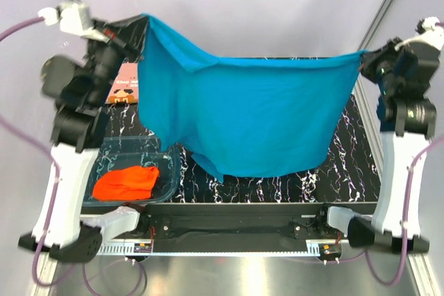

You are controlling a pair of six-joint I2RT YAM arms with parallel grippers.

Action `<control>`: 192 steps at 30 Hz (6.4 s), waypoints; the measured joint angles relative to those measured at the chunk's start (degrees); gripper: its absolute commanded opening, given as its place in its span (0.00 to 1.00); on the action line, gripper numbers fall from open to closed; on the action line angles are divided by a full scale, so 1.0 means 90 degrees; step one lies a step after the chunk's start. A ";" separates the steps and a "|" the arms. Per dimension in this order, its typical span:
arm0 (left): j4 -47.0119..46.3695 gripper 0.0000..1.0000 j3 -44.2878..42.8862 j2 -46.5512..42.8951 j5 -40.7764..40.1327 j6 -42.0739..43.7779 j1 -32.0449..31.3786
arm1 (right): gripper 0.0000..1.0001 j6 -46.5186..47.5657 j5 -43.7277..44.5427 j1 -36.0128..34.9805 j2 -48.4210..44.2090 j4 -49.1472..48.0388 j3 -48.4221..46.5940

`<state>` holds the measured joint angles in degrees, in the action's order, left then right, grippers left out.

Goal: Fold and stack the t-shirts
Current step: Flatten the tshirt out, then fold the tshirt

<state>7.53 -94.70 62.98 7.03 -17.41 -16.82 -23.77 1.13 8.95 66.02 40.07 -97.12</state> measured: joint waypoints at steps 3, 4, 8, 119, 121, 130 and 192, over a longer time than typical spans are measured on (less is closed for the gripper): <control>-0.0376 0.00 -0.0306 0.0721 -0.0051 0.0126 0.0000 | 0.00 0.0002 0.0039 0.0000 0.0804 -0.0423 -0.0233; -0.0457 0.00 -0.0500 0.1020 -0.0061 0.0175 0.0000 | 0.00 0.0017 0.0039 0.0000 0.1042 -0.0532 -0.0321; -0.0675 0.00 -0.1353 0.2123 -0.0068 0.0423 0.0000 | 0.00 0.0160 0.0095 0.0000 0.1957 -0.0862 -0.0777; 0.0233 0.00 0.2161 0.3793 0.1392 -0.1294 -0.0277 | 0.00 0.0908 0.0578 0.1018 0.4877 -0.0318 0.0840; 0.0357 0.00 0.2310 0.3793 0.1450 -0.1316 -0.0294 | 0.00 0.0911 0.0578 0.1013 0.4877 -0.0277 0.0913; 0.0597 0.00 0.2652 0.3718 0.1751 -0.1586 -0.0308 | 0.00 0.0957 0.0597 0.1013 0.4877 -0.0024 0.1054; 0.0211 0.00 0.3769 0.3203 0.3109 -0.2871 0.0148 | 0.00 0.1076 0.1105 0.1025 0.5472 0.0197 0.1035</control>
<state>9.43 -60.77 91.81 35.00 -43.24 -15.49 -14.09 11.07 18.17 115.26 41.85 -87.81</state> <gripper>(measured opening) 0.012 0.012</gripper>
